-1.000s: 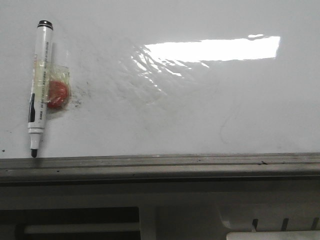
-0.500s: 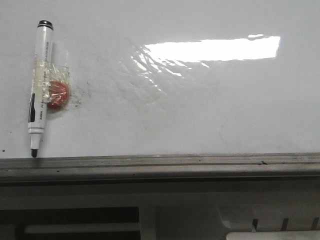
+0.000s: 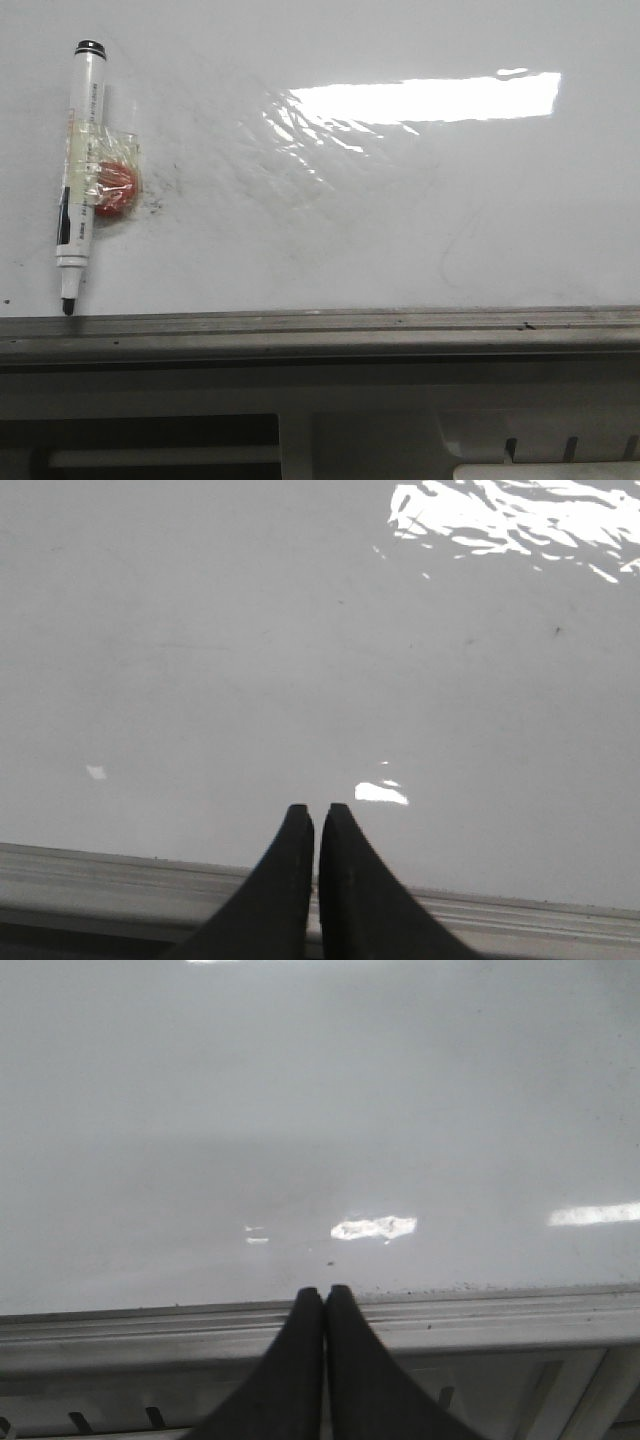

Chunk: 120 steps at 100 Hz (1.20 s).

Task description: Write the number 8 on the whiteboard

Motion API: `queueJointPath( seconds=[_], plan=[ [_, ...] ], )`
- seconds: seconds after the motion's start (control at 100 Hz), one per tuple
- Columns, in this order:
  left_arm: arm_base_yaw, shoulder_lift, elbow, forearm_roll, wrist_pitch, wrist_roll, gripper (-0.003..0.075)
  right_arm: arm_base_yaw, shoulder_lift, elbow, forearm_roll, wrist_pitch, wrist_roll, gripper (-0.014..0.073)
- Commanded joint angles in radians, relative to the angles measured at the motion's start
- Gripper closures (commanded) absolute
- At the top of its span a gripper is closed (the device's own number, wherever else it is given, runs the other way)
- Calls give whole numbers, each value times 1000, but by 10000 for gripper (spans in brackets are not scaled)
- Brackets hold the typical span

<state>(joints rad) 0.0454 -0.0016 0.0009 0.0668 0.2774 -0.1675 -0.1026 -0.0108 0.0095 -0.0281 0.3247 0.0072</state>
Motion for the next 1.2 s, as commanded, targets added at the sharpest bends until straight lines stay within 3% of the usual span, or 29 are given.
queueJointPath(
  seconds=[0.0, 0.18, 0.41, 0.65, 1.06, 1.19],
  plan=[
    [0, -30, 33, 5, -91, -9, 741, -7, -22, 12, -21, -70, -7, 657],
    [0, -30, 33, 7, -89, -9, 741, -7, -22, 12, -21, -268, -7, 657],
    [0, -30, 33, 7, -91, -9, 741, -7, -22, 12, -21, -355, -7, 657],
    [0, -30, 33, 3, -155, -9, 741, -7, -22, 12, -19, -589, -7, 657],
    [0, -30, 7, -1, -312, -9, 741, -7, -20, 8, -19, -494, -7, 657],
    [0, -20, -62, 18, -272, -9, 741, -7, -20, -52, -19, -350, -7, 657]
  ],
)
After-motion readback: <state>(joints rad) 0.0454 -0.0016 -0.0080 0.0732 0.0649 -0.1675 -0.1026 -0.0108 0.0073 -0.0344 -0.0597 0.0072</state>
